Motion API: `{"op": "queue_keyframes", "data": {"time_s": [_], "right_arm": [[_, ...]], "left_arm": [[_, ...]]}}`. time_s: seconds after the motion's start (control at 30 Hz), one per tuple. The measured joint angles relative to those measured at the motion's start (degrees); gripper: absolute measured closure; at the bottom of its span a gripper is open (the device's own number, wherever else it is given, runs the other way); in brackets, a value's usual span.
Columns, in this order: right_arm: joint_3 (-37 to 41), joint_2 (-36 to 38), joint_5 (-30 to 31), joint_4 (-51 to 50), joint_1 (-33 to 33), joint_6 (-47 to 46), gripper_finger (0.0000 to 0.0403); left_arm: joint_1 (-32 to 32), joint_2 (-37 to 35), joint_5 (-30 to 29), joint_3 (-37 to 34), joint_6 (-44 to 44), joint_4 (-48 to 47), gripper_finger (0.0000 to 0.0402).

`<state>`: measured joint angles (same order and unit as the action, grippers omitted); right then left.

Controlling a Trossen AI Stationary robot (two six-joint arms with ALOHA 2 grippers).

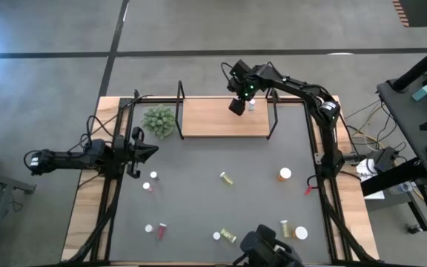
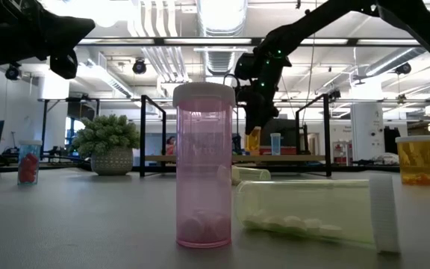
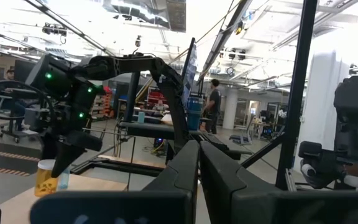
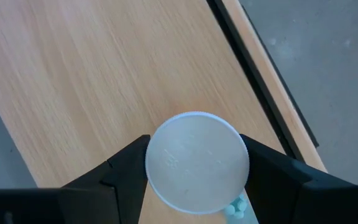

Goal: Pick and place medicine bottles onto shelf by color
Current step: Put the top left orange pill bottle on the shelf

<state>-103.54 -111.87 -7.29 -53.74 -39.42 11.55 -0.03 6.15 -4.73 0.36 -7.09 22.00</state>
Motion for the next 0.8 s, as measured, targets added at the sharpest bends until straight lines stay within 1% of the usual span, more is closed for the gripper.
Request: {"op": "queue_keyframes", "data": {"time_s": [0.5,0.8], "right_arm": [[1.06,0.00,-0.21,0.56,0.02,0.12,0.0184],[1.20,0.00,-0.19,1.87,0.00,2.06,0.0184]], "left_arm": [[0.02,-0.02,0.00,0.01,0.00,-0.01,0.0402],[0.01,0.00,0.00,0.00,-0.01,-0.01,0.0402]]}}
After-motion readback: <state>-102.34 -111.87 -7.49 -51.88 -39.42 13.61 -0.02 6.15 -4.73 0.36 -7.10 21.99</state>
